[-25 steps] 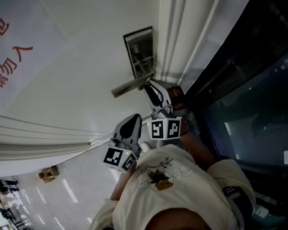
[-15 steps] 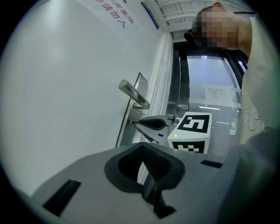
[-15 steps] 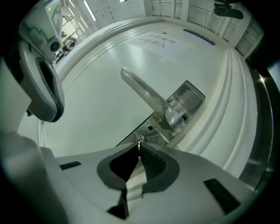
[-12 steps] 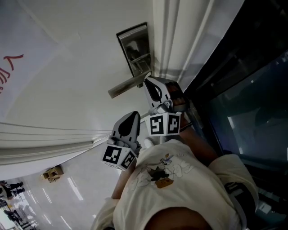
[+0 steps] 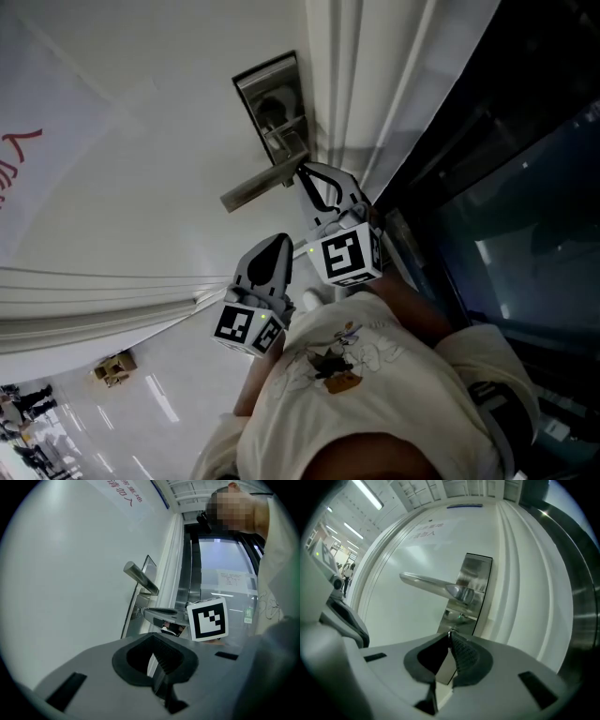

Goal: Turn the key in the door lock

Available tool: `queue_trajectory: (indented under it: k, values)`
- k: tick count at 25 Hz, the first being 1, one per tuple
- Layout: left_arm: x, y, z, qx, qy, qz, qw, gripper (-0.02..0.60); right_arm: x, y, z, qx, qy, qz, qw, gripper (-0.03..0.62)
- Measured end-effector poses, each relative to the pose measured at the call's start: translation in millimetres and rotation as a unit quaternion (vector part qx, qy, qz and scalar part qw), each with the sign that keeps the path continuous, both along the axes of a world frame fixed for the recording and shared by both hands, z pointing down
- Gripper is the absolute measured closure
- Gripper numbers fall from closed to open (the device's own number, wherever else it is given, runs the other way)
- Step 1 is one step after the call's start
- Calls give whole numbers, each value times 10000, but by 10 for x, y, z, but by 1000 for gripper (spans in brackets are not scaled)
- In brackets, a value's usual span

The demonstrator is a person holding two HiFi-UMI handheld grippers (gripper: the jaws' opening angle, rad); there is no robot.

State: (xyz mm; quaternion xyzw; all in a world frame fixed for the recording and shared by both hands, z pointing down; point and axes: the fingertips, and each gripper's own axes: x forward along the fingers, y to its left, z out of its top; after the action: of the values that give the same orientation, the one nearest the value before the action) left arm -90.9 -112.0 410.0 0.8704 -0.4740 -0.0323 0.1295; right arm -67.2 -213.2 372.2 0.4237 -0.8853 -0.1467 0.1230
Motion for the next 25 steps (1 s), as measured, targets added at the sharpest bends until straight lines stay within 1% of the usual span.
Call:
queue_trajectory:
  k: [3, 6, 10, 12, 14, 15, 19, 20, 25]
  values:
    - [28, -11, -12, -50, 11, -15, 10000, 578, 12, -11, -7, -264, -466, -69, 9985, 568]
    - [36, -15, -15, -85, 13, -26, 10000, 578, 26, -20, -10, -572, -931, -156, 9939, 568]
    - [36, -15, -23, -77, -21, -22, 10000, 578, 52, -30, -7, -936, -1518, -220, 9837, 568]
    - [43, -10, -25, -89, -31, -19, 10000, 578, 61, -36, 2, -1136, -1850, -265, 9758, 568]
    - [51, -5, -22, -88, -47, -6, 9999, 578, 73, -45, 5, -1389, -2257, -320, 9637, 566]
    - [56, -1, -18, -84, -56, 9, 9999, 578, 83, -48, 8, -1534, -2484, -347, 9558, 566]
    - [74, 16, -21, -89, -51, 51, 9999, 578, 121, -66, 15, -2141, -3421, -441, 9139, 566]
    - [71, 20, -22, -97, -44, 46, 9999, 578, 122, -69, 16, -2241, -3581, -461, 9052, 565]
    - [53, 39, -32, -76, -44, 28, 10000, 578, 139, -80, 27, -2608, -4145, -544, 8702, 565]
